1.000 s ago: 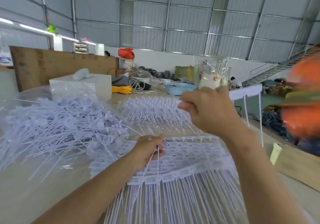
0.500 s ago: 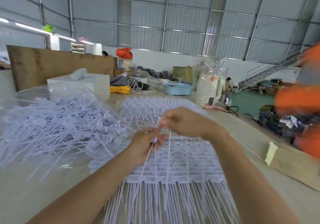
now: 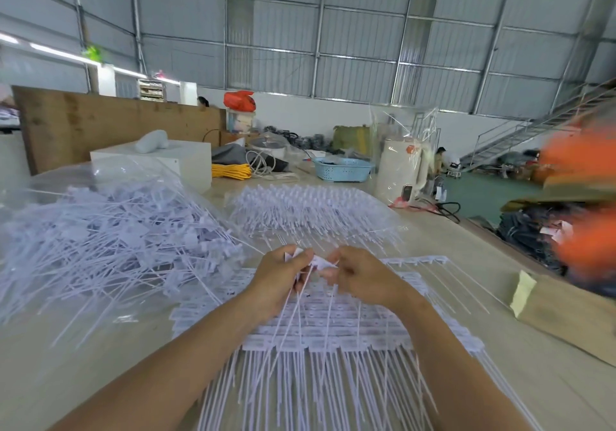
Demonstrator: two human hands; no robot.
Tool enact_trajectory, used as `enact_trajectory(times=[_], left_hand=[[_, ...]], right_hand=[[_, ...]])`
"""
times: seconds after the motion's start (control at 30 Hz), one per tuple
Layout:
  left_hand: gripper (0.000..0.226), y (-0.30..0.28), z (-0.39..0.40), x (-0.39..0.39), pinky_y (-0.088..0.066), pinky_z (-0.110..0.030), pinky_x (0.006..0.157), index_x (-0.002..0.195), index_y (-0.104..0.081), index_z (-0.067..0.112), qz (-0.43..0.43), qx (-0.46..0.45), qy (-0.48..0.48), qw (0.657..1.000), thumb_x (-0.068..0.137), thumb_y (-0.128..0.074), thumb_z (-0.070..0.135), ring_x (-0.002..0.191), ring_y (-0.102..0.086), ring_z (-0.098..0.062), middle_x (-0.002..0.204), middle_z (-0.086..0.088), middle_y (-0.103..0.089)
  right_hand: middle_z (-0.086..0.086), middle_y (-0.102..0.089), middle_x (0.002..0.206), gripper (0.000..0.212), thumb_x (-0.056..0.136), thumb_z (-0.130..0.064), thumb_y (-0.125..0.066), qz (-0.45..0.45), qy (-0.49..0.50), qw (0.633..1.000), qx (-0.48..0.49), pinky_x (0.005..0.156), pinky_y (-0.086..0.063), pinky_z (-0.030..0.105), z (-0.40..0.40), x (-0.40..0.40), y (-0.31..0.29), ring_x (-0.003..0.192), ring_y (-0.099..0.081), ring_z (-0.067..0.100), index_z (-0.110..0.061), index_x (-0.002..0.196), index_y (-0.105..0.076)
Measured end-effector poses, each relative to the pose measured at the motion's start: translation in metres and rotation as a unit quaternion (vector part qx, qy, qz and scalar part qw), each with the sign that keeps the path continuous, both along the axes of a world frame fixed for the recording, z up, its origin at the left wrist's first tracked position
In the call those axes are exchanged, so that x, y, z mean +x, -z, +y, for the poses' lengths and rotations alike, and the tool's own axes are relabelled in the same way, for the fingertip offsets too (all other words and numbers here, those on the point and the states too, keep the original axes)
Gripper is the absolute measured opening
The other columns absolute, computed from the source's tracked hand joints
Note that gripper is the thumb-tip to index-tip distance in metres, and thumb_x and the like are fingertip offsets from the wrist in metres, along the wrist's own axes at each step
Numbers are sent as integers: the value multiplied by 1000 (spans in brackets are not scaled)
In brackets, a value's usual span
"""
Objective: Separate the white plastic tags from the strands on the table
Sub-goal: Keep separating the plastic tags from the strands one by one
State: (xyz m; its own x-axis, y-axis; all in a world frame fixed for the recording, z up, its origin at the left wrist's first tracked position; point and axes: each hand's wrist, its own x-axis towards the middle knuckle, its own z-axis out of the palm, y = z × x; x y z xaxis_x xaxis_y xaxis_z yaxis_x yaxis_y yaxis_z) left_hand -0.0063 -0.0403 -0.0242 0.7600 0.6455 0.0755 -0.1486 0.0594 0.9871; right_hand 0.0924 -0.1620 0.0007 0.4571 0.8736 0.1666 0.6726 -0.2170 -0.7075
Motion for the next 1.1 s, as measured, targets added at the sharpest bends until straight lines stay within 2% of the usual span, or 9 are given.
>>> enact_trajectory(times=[0.03,0.17,0.4,0.53,0.67,0.73,0.87,1.0,1.1], left_hand=[[20,0,-1,0,-37,-28,50,75,-59,7,-1,5,7,1000,91,-62,18,50,-49,-17,61,-7,-60],[21,2,-6,0,-37,-20,41,75,-59,7,-5,39,56,998,92,-60,19,45,-52,-12,56,-5,-59],[30,-6,-10,-1,-30,-13,37,69,-46,13,54,71,75,993,98,-52,19,34,-39,-9,44,2,-47],[34,-9,-15,0,-25,-13,35,64,-45,14,110,74,93,987,98,-51,18,34,-38,-11,43,-1,-45],[35,-15,-9,-6,-15,-11,39,61,-44,14,150,44,147,977,95,-51,9,43,-32,-12,44,-3,-42],[30,-22,-2,-10,-16,-9,32,67,-44,11,113,-37,172,978,97,-47,10,34,-31,-10,43,-3,-42],[18,-25,10,-12,-25,-12,29,82,-50,6,-9,-144,127,981,98,-42,9,31,-39,-12,52,-10,-51],[30,-16,-2,-7,-32,-15,34,96,-60,6,-7,-136,166,977,101,-40,28,37,-47,-12,64,-11,-57],[44,-14,-12,-2,-34,-16,35,87,-65,10,-5,-92,178,980,89,-49,51,40,-45,-10,63,-4,-59]], right_hand=[[1,-61,75,15,93,-20,-57,5,-10,1000,0,66,-51,31,-2,0,1,65,-58,12,-5,92,-59],[-17,-51,48,33,93,-12,-55,-40,-23,999,24,52,-33,9,1,-4,4,46,-45,-6,-23,62,-53],[-8,-51,60,34,90,-3,-56,-55,-45,996,58,63,-38,19,1,1,6,57,-45,5,-24,64,-56],[-7,-46,59,33,88,-10,-62,-93,-48,994,13,64,-36,28,-3,10,2,59,-42,10,-26,60,-57],[-4,-50,68,15,90,-19,-60,-198,-26,976,-88,68,-36,28,-12,21,-1,71,-48,15,-12,76,-61],[-3,-49,68,23,93,-21,-57,-199,1,979,-48,67,-37,24,-24,26,-8,69,-49,10,-10,72,-56],[-11,-51,60,25,94,-13,-53,-20,0,981,191,54,-36,8,-36,15,-28,50,-44,-3,-11,70,-59],[-2,-53,86,6,89,-6,-61,-57,-55,989,124,67,-38,13,-10,-9,-21,70,-49,-1,-11,89,-62],[4,-48,95,22,80,-6,-71,-95,-30,990,104,67,-37,9,1,-12,-10,70,-46,1,-21,89,-58]])
